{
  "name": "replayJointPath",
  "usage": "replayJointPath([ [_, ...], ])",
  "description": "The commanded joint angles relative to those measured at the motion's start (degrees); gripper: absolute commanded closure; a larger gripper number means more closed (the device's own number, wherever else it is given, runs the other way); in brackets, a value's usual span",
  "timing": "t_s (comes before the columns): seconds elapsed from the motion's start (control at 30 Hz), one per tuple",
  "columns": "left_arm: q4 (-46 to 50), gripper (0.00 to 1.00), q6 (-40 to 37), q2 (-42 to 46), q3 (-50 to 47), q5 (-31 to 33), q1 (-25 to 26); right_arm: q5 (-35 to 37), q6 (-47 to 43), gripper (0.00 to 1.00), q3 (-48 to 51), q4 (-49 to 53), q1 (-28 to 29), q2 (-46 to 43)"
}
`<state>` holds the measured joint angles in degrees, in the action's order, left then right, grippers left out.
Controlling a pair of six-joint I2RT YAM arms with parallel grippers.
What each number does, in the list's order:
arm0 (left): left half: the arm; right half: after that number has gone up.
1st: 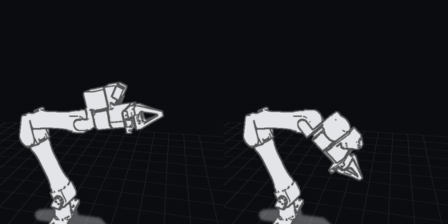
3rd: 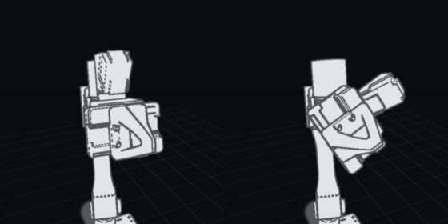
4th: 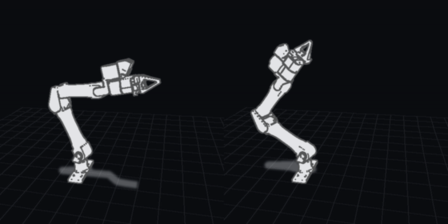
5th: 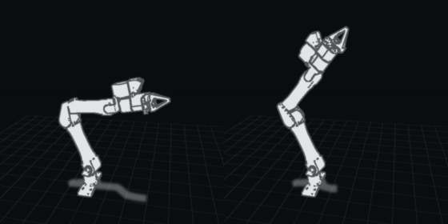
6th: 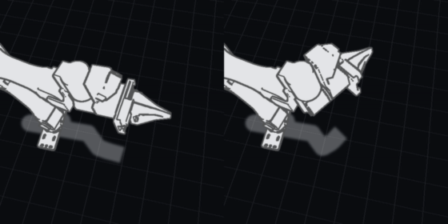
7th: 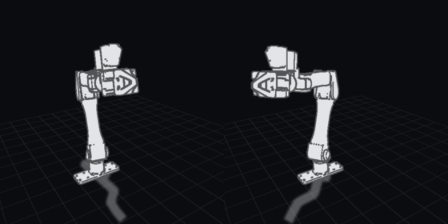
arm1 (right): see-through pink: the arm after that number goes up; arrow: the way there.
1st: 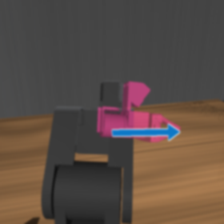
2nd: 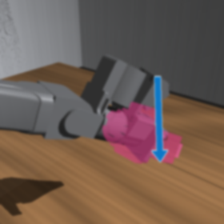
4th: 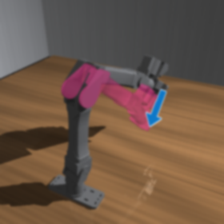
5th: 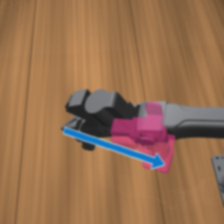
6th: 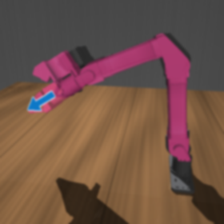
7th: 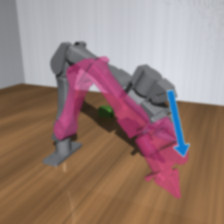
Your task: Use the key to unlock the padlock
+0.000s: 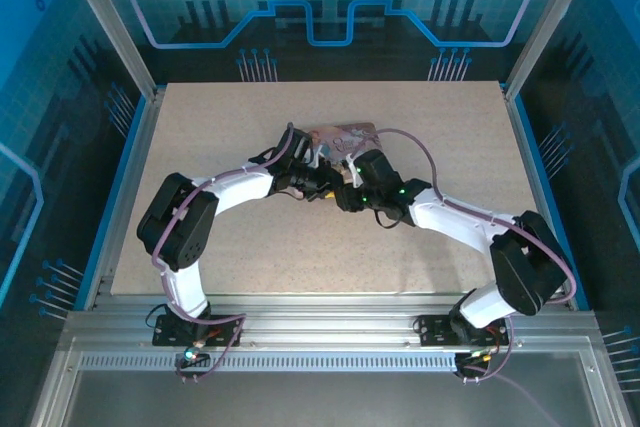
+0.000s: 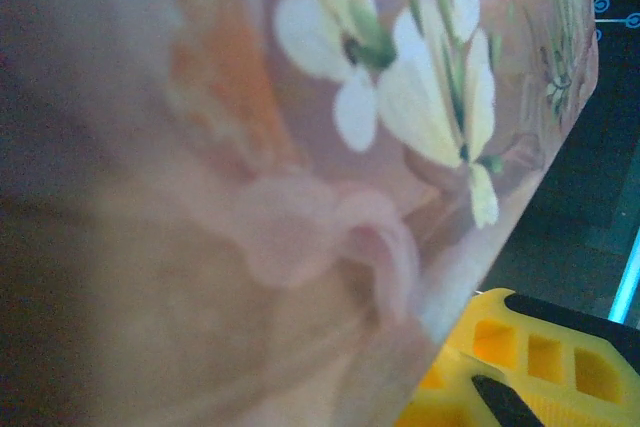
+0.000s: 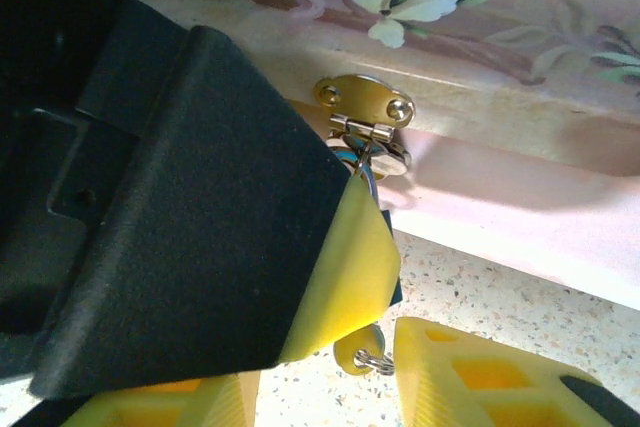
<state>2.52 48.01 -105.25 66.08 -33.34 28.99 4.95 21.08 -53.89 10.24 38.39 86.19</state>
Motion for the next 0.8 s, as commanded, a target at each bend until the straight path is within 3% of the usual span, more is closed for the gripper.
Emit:
replayJointPath([
  [0.0,0.0,0.91,0.3,2.0,2.3,-4.5,0.3,2.4,-1.0,0.59,-1.2,1.2,1.1,0.7],
  [0.77,-0.3,0.91,0.4,2.0,1.9,-4.9,0.0,2.7,-1.1,0.59,2.4,-0.8,1.1,-1.9],
])
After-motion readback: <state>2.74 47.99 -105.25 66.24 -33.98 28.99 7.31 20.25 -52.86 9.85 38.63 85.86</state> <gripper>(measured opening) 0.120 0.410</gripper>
